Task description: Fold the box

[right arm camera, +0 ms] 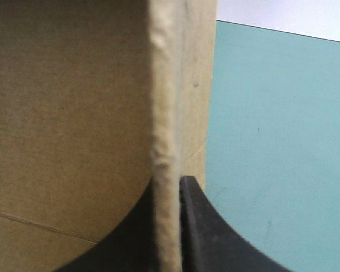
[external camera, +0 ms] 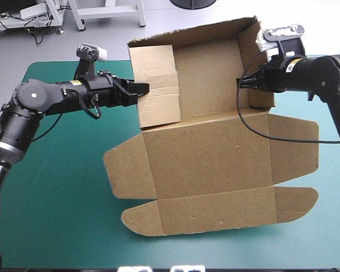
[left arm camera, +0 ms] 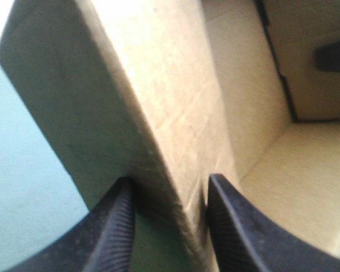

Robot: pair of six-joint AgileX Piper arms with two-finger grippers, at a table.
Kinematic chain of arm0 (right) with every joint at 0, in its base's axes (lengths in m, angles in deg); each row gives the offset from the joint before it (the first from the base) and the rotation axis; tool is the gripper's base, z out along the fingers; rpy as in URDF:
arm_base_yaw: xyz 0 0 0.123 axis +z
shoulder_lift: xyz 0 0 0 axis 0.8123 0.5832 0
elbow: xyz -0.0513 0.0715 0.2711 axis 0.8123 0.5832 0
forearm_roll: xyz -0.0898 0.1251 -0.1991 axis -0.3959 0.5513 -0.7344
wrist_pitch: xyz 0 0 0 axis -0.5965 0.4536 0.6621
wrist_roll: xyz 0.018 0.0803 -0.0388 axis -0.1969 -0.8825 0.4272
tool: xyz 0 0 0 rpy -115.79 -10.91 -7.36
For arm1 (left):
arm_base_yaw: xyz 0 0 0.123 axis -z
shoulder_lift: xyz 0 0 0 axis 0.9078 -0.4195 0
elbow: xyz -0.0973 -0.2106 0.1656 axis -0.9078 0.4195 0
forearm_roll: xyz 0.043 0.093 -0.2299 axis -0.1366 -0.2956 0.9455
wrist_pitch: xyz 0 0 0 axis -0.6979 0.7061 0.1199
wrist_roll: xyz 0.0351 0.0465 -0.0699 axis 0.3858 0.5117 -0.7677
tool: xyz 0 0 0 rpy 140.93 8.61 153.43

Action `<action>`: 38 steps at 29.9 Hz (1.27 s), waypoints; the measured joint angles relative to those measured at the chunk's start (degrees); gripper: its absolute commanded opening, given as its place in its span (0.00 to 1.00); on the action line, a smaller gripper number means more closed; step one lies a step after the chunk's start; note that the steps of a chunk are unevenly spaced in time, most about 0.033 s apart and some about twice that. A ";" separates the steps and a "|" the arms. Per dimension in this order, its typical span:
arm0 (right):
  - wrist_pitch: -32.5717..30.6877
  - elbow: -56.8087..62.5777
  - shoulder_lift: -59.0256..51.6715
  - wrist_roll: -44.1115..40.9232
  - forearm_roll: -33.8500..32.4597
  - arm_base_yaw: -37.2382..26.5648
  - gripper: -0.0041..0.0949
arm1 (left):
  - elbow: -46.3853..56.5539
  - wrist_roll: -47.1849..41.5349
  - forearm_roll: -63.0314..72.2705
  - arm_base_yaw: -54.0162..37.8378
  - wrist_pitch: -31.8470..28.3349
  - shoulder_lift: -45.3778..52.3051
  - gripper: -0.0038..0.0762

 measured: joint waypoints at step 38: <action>-4.27 -0.37 32.86 -2.83 2.79 4.97 0.06 | -0.22 -32.63 -43.40 6.24 4.85 -20.94 0.04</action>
